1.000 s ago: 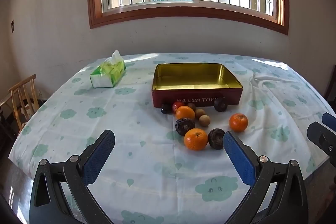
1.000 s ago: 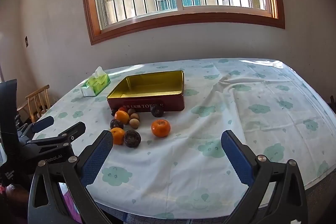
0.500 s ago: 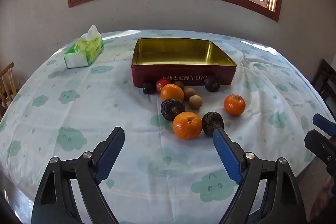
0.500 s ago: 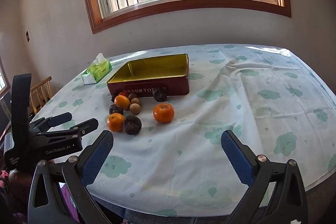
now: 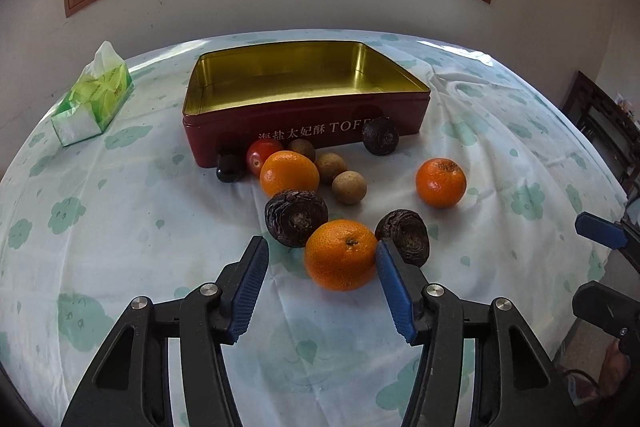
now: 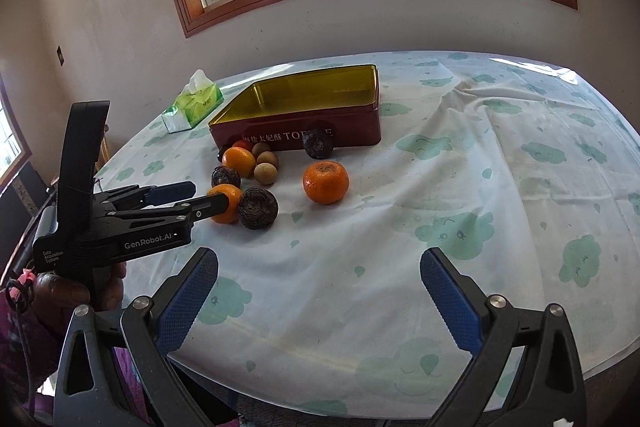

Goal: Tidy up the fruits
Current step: 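Grasp the large orange with the left tool while the right tool grasps a dark brown fruit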

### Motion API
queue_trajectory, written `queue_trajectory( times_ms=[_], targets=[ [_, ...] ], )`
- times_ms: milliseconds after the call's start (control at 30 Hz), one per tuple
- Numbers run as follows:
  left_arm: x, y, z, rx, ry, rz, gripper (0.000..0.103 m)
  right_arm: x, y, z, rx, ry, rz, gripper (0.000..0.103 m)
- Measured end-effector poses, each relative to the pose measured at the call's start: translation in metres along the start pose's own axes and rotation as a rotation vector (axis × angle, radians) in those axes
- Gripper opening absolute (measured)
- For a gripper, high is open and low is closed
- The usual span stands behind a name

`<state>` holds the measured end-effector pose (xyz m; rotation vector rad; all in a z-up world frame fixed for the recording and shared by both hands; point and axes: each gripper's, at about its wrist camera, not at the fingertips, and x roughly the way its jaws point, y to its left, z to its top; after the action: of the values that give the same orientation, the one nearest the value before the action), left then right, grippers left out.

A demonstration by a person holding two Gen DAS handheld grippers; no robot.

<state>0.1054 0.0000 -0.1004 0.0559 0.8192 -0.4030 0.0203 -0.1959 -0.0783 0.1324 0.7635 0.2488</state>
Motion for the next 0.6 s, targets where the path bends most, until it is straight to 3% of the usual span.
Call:
queue_trajectory(
  times_ms=[167, 267, 333, 600],
  targets=[
    [0.011, -0.005, 0.003, 0.062, 0.015, -0.057, 0.052, 0.007, -0.002, -0.002, 0.022, 0.032, 0.004, 0.101],
    [0.015, -0.005, -0.002, 0.08, 0.011, -0.045, 0.051, 0.01, -0.002, -0.002, 0.025, 0.044, 0.003, 0.101],
    [0.017, -0.002, -0.005, 0.061, 0.02, -0.078, 0.042, 0.011, 0.0, -0.001, 0.019, 0.051, 0.004, 0.101],
    [-0.01, 0.015, -0.023, -0.077, -0.049, 0.0, 0.041, 0.022, 0.013, 0.014, -0.059, 0.066, 0.019, 0.101]
  ],
)
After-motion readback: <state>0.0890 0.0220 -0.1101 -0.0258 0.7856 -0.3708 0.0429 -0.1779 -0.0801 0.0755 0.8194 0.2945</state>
